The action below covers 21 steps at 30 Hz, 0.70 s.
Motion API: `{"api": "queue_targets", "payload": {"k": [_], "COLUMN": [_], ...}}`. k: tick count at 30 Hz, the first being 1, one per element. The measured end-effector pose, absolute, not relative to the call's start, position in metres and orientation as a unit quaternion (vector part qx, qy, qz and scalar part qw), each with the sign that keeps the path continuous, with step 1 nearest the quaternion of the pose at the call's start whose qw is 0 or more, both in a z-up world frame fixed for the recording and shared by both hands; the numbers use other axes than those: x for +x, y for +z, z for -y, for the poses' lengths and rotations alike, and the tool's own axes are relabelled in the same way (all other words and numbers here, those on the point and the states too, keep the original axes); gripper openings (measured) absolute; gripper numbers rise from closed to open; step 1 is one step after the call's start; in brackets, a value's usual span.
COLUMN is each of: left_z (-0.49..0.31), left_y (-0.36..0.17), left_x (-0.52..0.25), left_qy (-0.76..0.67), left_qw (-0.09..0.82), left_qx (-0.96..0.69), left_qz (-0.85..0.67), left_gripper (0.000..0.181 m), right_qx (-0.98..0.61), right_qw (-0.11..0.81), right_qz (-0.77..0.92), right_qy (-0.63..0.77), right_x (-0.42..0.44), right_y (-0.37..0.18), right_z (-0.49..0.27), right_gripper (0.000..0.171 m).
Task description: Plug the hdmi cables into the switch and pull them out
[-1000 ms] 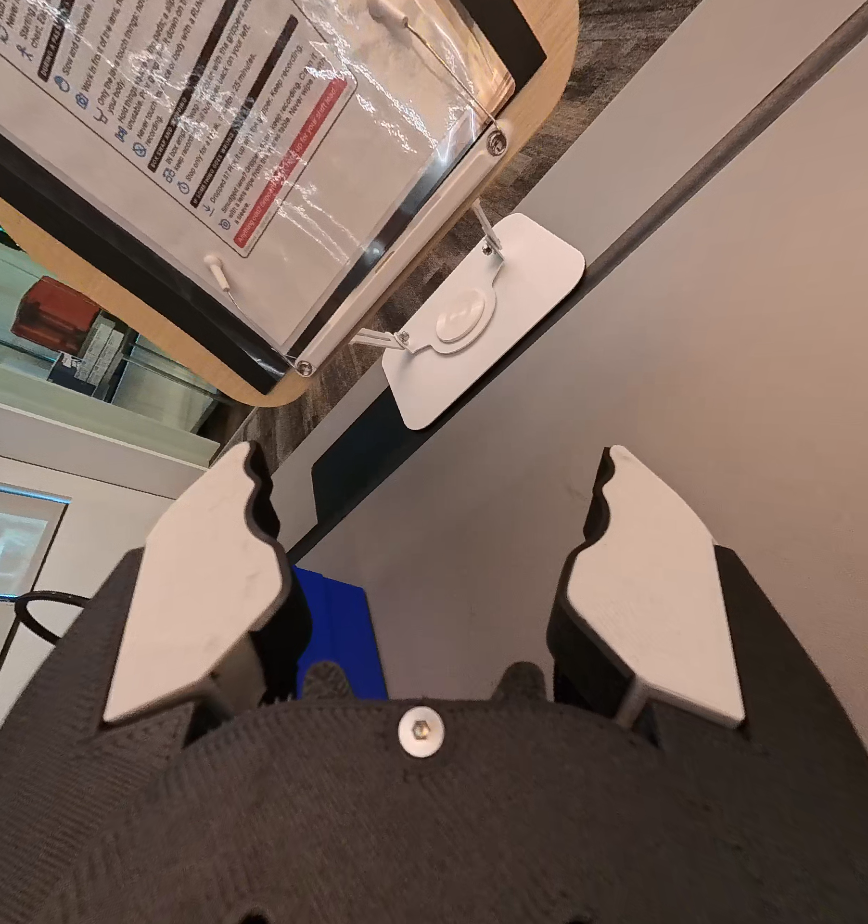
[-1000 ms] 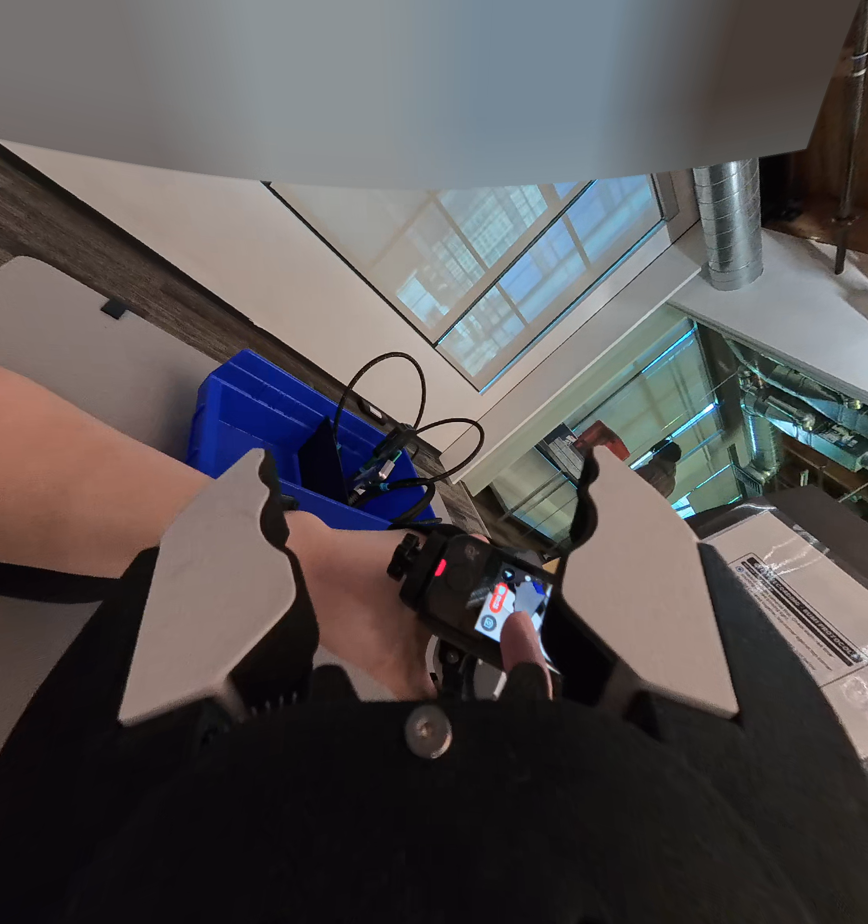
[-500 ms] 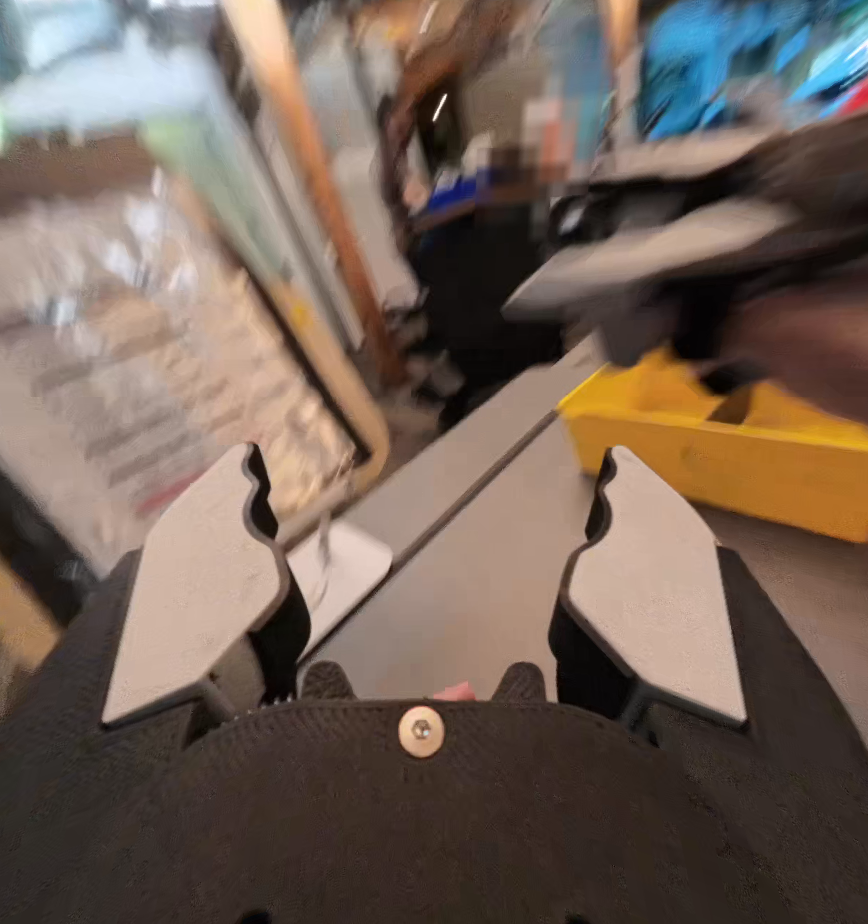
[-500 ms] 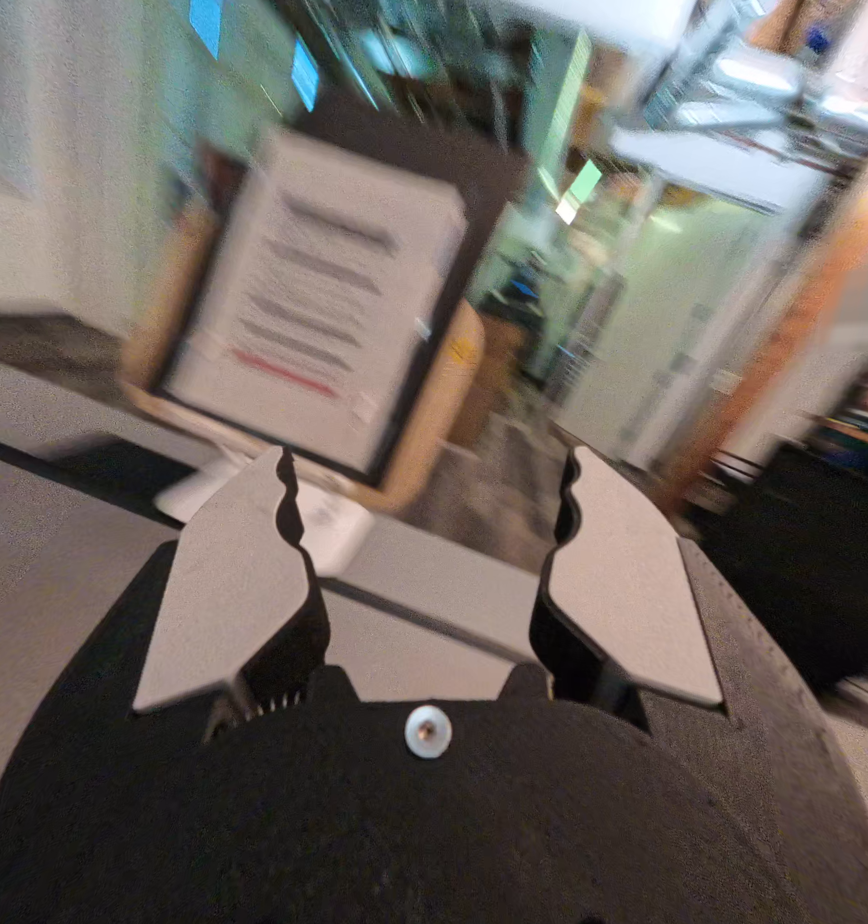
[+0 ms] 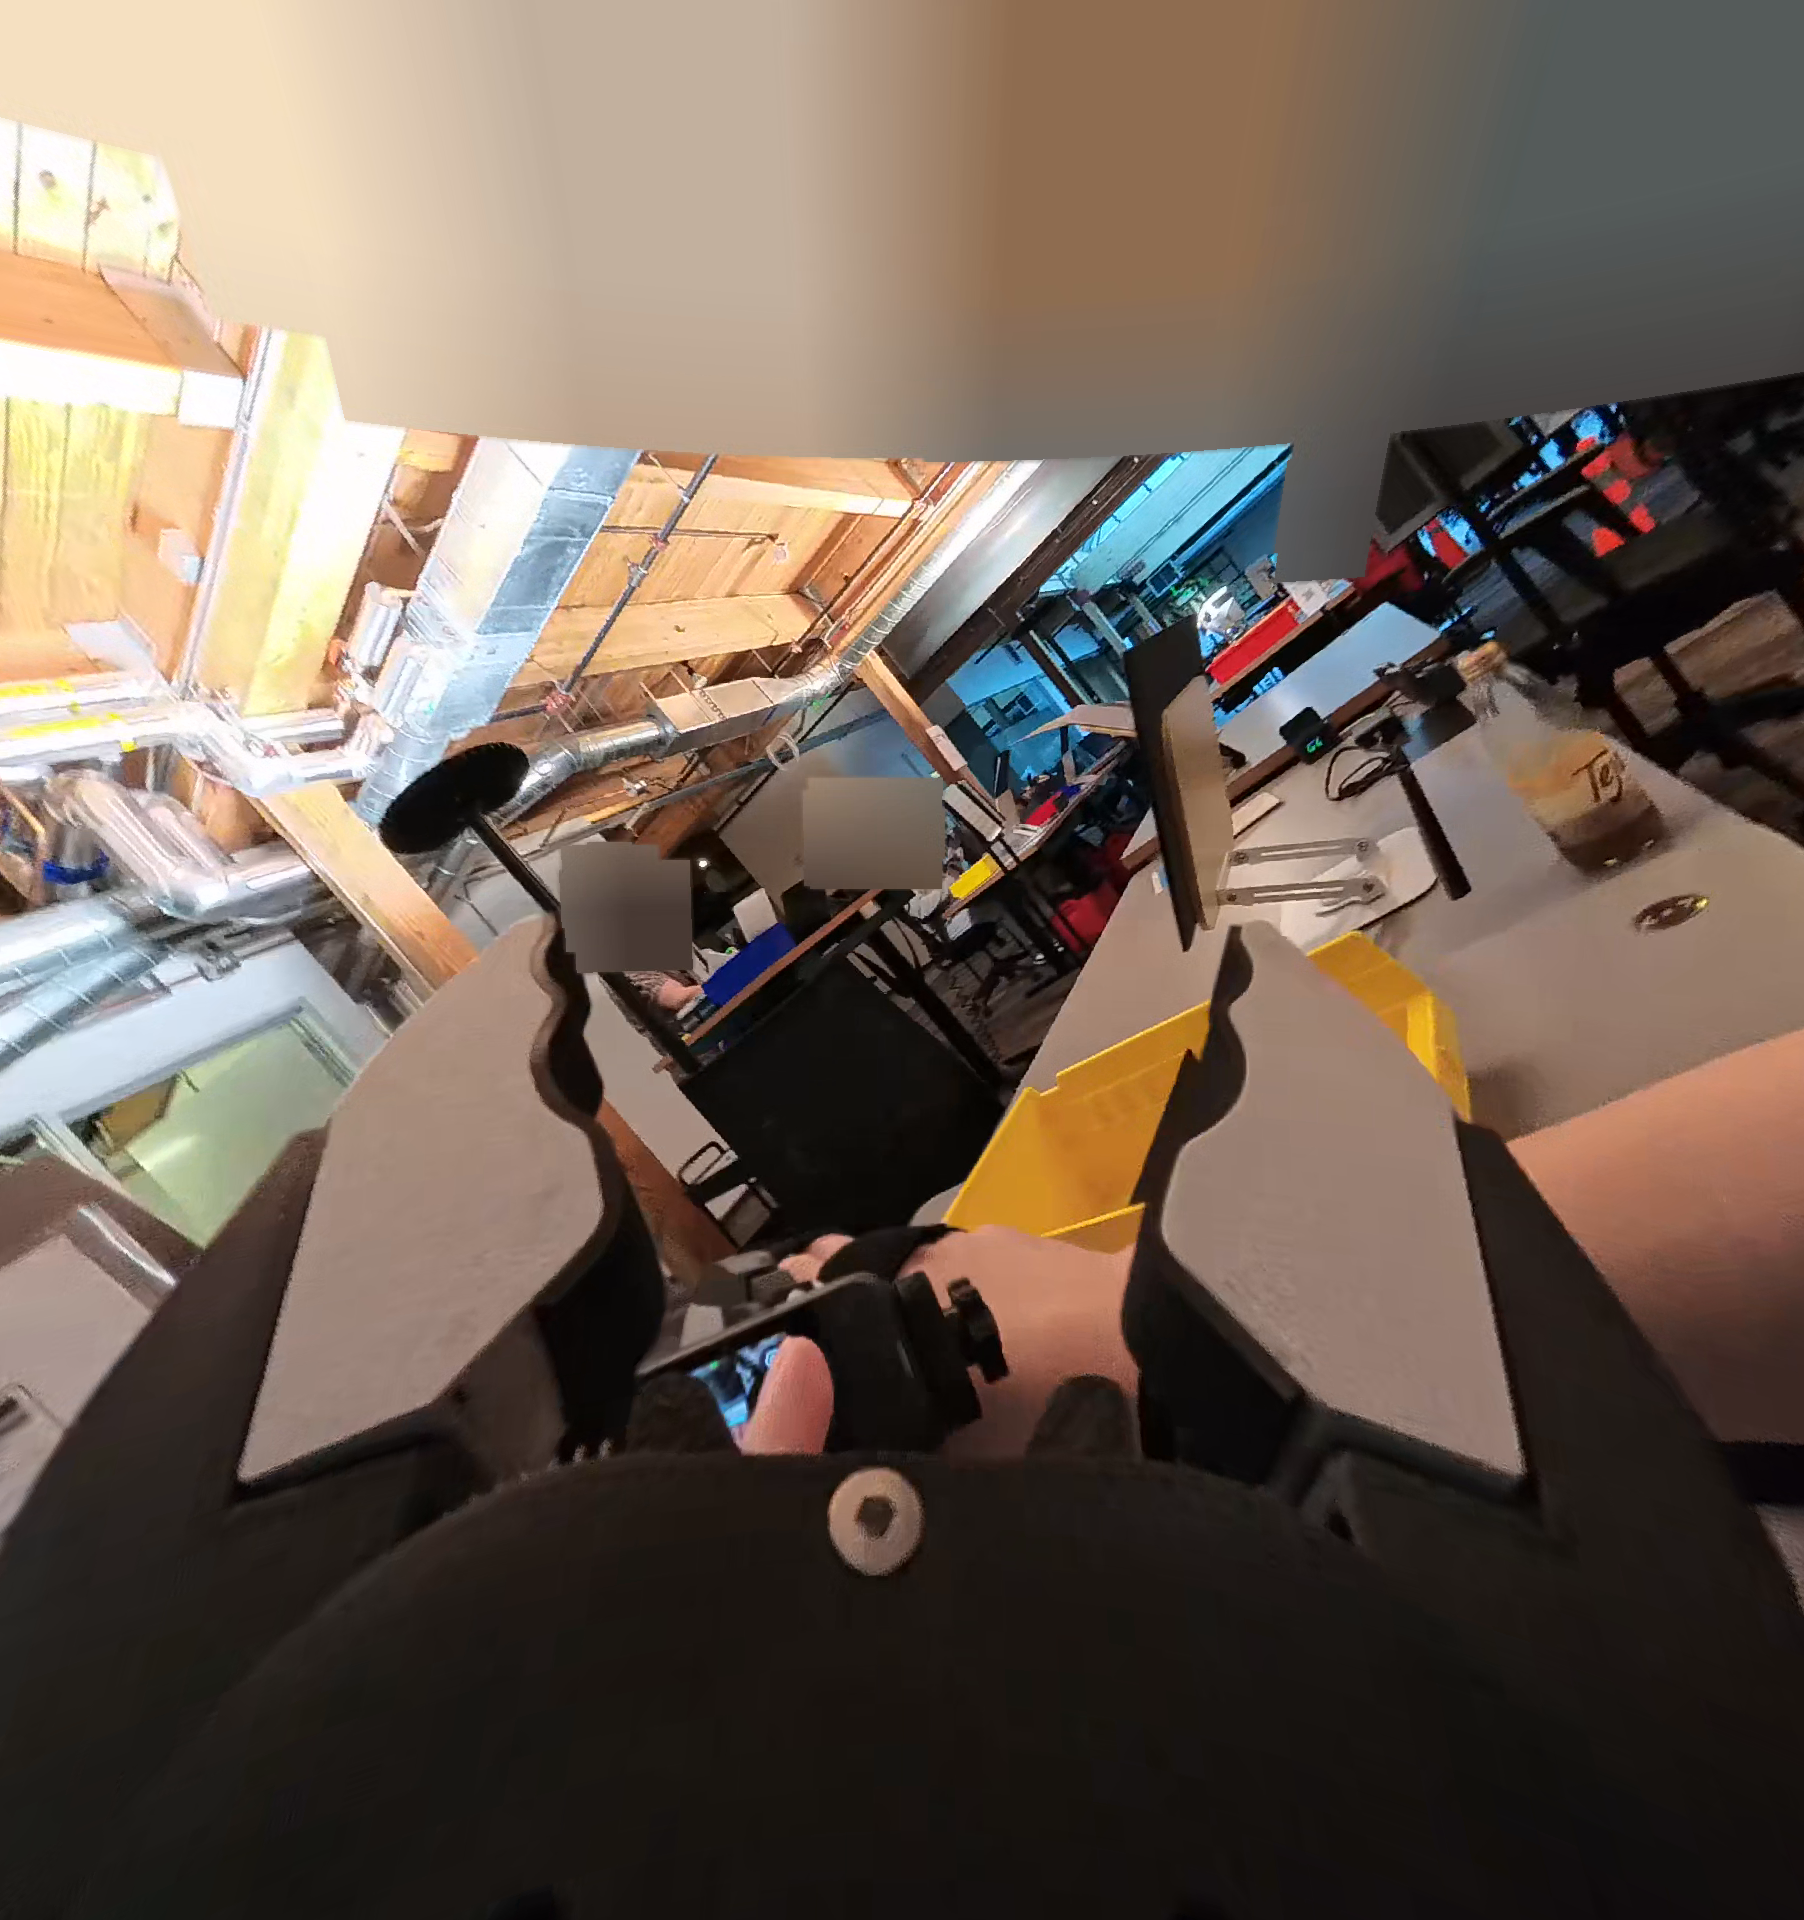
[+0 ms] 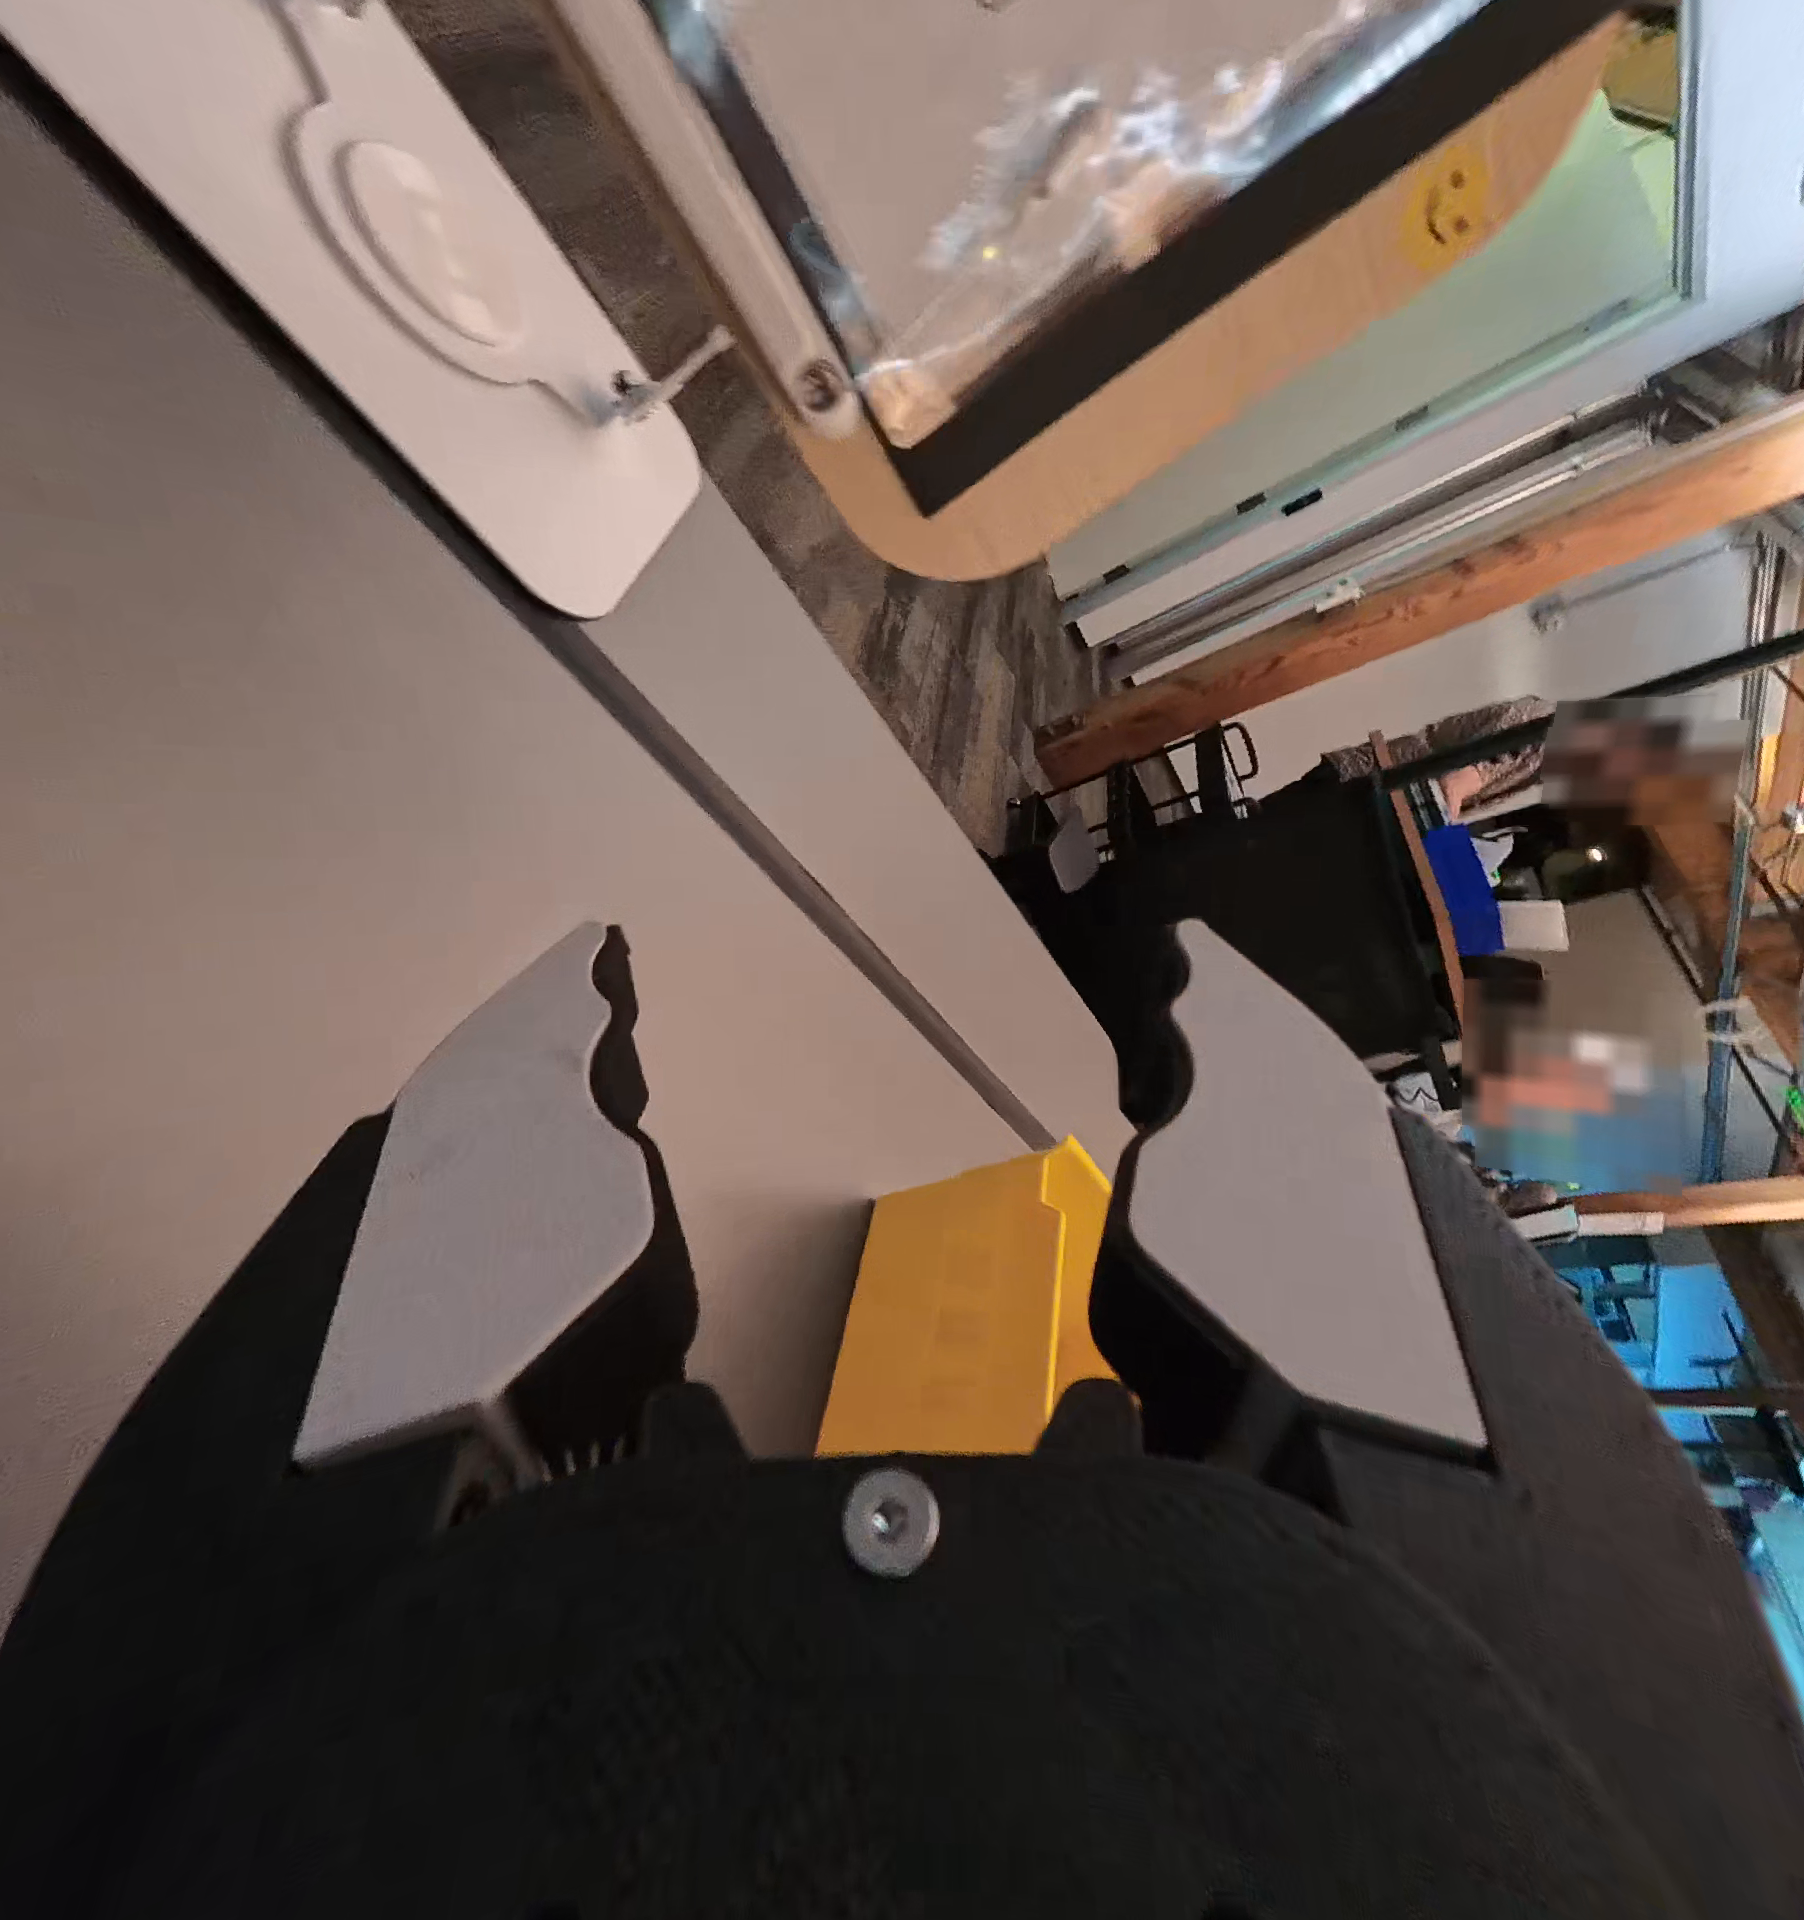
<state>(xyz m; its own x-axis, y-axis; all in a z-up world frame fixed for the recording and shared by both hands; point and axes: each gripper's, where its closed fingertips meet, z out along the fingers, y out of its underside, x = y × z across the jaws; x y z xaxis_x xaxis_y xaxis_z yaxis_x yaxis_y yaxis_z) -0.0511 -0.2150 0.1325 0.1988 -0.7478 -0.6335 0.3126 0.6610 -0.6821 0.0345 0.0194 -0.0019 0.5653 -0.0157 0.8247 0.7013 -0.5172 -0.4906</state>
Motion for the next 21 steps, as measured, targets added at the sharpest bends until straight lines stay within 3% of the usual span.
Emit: {"api": "queue_targets", "payload": {"k": [21], "left_z": [0.196], "left_y": [0.125], "left_x": [-0.047], "left_qy": [-0.345], "left_qw": [0.735], "left_qx": [-0.239], "left_qz": [-0.533], "left_gripper": [0.109], "right_qx": [-0.779], "right_qw": [0.417], "right_qz": [0.273], "right_qy": [-0.381], "right_x": [0.000], "right_y": [-0.022], "right_z": [-0.016], "right_gripper": [0.095]}}
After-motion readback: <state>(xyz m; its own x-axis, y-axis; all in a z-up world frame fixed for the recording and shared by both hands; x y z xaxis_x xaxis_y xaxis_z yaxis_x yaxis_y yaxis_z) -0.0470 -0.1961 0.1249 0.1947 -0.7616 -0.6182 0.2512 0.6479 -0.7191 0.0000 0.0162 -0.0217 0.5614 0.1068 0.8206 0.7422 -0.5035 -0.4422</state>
